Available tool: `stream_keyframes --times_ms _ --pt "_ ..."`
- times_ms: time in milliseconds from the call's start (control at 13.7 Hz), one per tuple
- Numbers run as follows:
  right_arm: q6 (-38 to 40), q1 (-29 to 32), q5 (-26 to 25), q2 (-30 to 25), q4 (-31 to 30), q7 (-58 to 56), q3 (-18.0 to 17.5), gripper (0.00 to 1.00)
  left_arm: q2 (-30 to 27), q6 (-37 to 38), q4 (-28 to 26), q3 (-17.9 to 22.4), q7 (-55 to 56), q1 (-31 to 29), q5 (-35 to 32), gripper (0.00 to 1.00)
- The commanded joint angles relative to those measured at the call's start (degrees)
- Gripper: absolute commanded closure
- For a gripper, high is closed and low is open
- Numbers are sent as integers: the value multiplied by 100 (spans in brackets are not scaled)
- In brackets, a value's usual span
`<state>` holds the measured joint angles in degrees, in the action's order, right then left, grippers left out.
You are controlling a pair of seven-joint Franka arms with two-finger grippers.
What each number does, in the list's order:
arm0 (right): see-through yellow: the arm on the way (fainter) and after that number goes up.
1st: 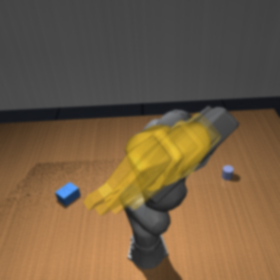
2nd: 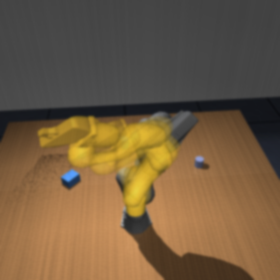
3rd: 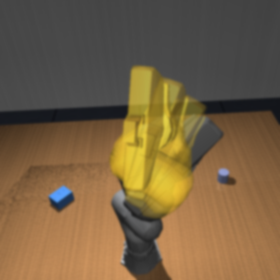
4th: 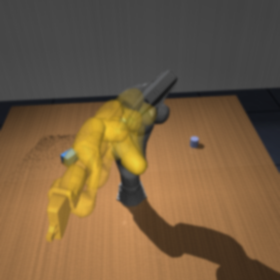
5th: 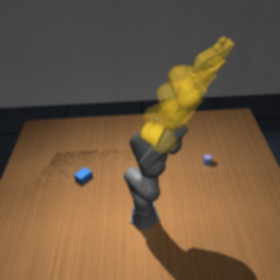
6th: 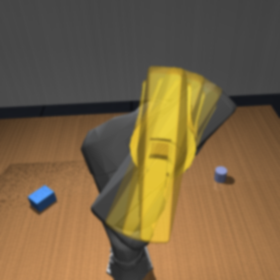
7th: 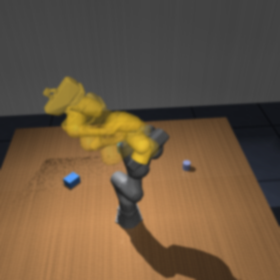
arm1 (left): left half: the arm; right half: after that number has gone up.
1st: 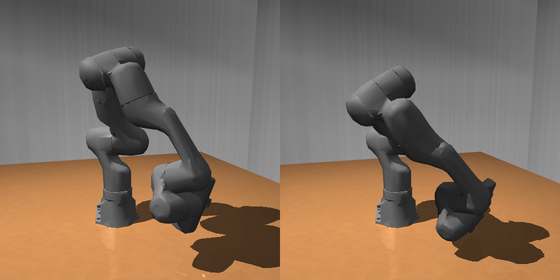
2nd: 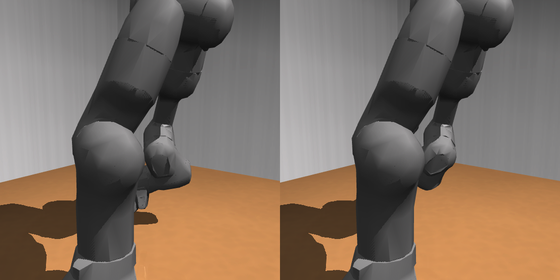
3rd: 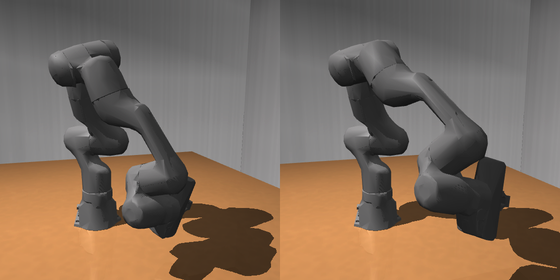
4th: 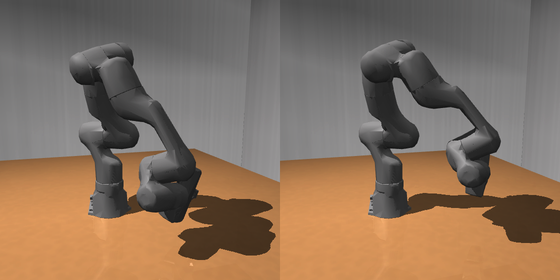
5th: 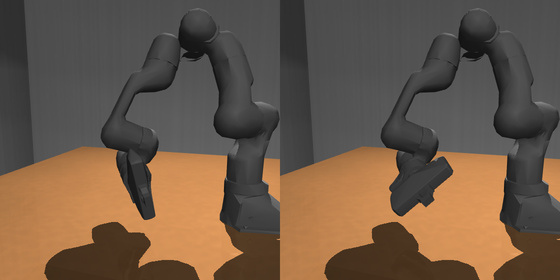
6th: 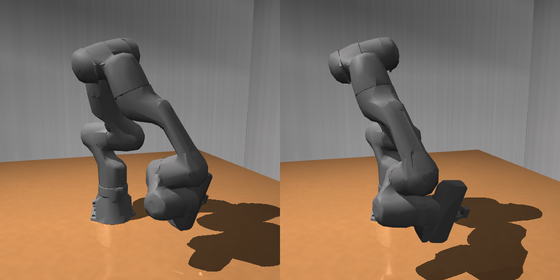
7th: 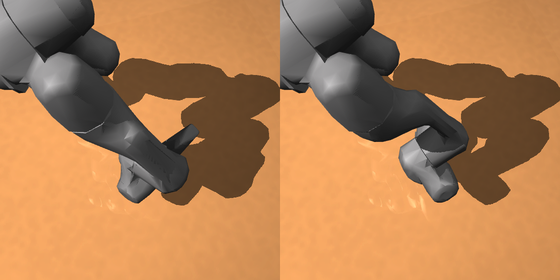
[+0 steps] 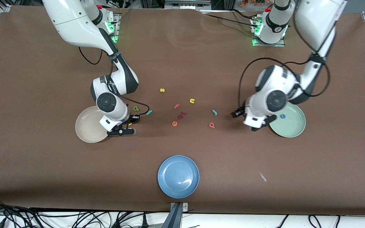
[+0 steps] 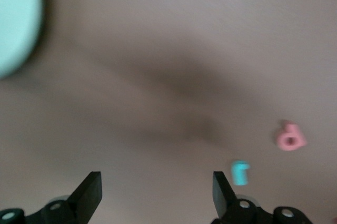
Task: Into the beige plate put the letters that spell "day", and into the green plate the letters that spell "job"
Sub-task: 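Grasp the yellow d with the right gripper while the left gripper reaches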
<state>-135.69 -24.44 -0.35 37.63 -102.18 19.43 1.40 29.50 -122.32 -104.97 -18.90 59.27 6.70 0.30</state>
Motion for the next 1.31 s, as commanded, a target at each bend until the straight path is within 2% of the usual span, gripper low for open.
stream_keyframes --times_ms 0,73,146,219,511,730,876,949,1022,1168,1241 --pt "-98 -69 -114 -1 -56 114 53 54 424 -686 38 62 1084 444 85 8" --pt "-98 -69 -114 -1 -56 114 53 61 495 -844 30 62 1243 516 76 12" --pt "-98 -69 -132 -1 -56 105 53 74 521 -898 21 62 1314 525 76 23" --pt "-89 -69 -158 -1 -48 97 53 80 574 -942 29 62 1341 525 76 31" --pt "225 -17 -149 -290 49 -9 123 80 758 -1557 38 97 2113 674 58 33" --pt "1182 -8 -141 -738 40 -490 465 80 908 -1628 117 115 2212 797 58 33" --pt "1614 1 -149 -889 -152 -877 729 80 1013 -1628 152 124 2212 859 6 38" --pt "1537 1 -149 -941 -370 -1114 887 80 1014 -1628 153 132 2212 859 -38 43" --pt "1380 1 -141 -924 -503 -1395 1036 81 1014 -1628 153 132 2203 850 -47 55" --pt "941 27 -106 -889 -802 -1652 1213 81 996 -1611 153 132 2150 807 -135 82" --pt "791 19 -106 -854 -925 -1609 1213 77 979 -1584 153 132 2124 806 -144 97"
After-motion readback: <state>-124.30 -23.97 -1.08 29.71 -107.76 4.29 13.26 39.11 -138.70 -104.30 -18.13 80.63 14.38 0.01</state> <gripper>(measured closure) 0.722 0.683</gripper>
